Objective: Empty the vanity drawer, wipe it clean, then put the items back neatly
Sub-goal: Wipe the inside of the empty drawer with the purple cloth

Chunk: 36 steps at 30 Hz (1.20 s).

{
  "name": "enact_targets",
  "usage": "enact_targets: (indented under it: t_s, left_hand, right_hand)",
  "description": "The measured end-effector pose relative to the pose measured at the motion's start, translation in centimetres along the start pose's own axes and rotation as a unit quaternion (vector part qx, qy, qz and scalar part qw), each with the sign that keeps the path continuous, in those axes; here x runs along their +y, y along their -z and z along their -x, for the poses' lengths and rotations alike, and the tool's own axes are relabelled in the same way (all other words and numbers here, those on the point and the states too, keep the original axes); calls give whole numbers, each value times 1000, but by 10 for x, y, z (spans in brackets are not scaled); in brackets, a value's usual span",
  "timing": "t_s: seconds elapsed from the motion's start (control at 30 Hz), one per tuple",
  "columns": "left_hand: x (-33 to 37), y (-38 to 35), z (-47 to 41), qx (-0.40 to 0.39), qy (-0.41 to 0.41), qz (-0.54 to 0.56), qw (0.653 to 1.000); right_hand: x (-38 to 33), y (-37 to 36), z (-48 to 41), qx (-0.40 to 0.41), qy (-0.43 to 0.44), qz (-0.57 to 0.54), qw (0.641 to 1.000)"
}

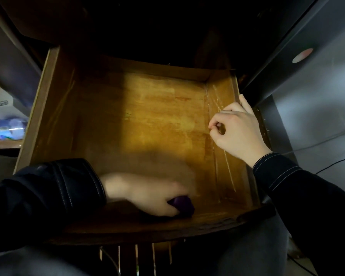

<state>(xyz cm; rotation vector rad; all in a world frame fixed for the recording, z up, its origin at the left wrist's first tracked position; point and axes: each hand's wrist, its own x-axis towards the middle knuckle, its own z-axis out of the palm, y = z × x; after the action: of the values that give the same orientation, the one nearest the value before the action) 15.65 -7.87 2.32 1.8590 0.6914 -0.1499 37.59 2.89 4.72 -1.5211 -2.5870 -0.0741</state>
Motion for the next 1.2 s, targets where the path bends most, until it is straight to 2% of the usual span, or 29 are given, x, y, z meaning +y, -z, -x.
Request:
enact_targets:
  t_s: [0.03,0.1,0.23,0.27,0.33,0.4,0.43,0.7,0.87,1.03,1.13,1.2]
  left_hand:
    - [-3,-2,-2,-16,24,-41,999]
    - [-6,0,0,-21,30,-39,999]
    - [8,12,10,39,-79,156,984]
    - [10,10,9,47,-86,167,981]
    - [7,2,2,51,-64,100,992]
    - [-1,-6,-4,9,-4,11,1000]
    - [-2,-8,-5,-8,15,6,1000]
    - [9,20,6,2,24,195,980]
    - [3,1,-2,-24,89,83,992]
    - [19,21,-6,-42,65,151,985]
    - [26,23,-12,-27,55,213,975]
    - [20,14,-17,-12,75,174,982]
  right_hand:
    - [0,0,0,1,0,0,1000]
    - [0,0,0,1,0,2,1000]
    - [0,0,-1,3,0,1,1000]
    - [1,0,-1,3,-1,3,1000]
    - [1,-1,-1,2,0,6,1000]
    - [1,-1,0,3,-1,2,1000]
    - [1,-1,-1,4,-2,0,1000]
    - [1,-1,-1,0,-3,5,1000]
    - [0,-1,-1,4,-1,-2,1000]
    - [-1,2,-1,5,-2,-3,1000]
    - [-1,2,-1,5,-2,-2,1000]
    - [-1,1,0,4,0,-3,1000]
